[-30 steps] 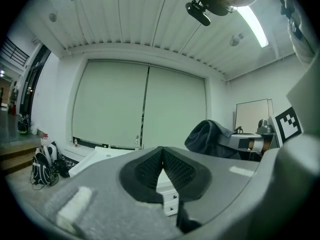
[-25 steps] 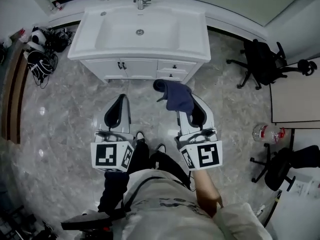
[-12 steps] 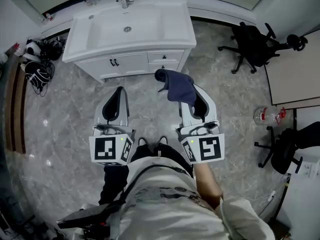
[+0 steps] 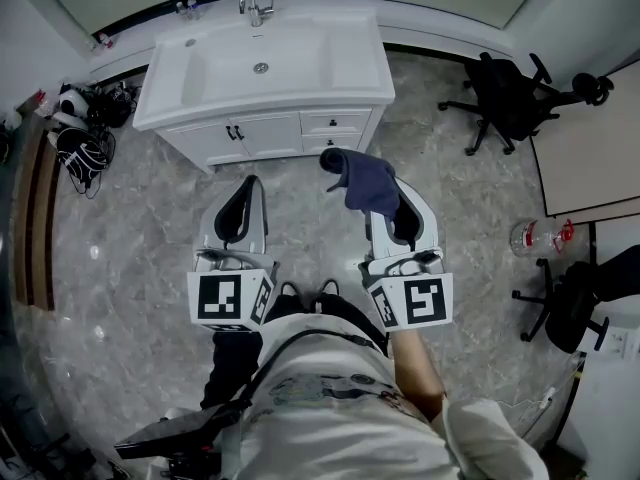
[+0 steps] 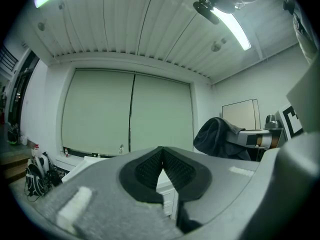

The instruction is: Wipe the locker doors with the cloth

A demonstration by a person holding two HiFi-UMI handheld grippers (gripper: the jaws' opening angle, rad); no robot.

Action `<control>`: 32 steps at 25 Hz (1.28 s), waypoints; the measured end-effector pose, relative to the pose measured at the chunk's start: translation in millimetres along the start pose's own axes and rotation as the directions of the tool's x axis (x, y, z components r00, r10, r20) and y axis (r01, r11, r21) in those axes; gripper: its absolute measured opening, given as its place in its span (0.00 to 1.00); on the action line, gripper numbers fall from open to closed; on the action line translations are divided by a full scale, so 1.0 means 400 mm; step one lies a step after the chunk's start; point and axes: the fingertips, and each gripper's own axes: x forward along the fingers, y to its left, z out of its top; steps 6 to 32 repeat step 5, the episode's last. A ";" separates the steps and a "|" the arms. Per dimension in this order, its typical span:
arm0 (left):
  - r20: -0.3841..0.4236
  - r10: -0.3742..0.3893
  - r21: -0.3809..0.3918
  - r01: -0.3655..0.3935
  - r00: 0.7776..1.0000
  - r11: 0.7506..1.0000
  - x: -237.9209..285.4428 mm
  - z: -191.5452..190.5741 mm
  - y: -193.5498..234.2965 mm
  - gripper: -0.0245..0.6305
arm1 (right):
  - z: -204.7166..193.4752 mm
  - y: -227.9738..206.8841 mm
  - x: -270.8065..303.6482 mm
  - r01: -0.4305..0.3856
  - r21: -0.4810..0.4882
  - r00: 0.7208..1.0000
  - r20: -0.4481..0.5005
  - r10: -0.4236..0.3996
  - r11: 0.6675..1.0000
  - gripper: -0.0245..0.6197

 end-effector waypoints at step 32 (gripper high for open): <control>0.002 0.002 0.000 -0.002 1.000 1.000 0.009 -0.001 -0.027 0.04 | 0.003 -0.015 -0.009 -0.011 0.010 1.000 0.003 0.011 1.000 0.15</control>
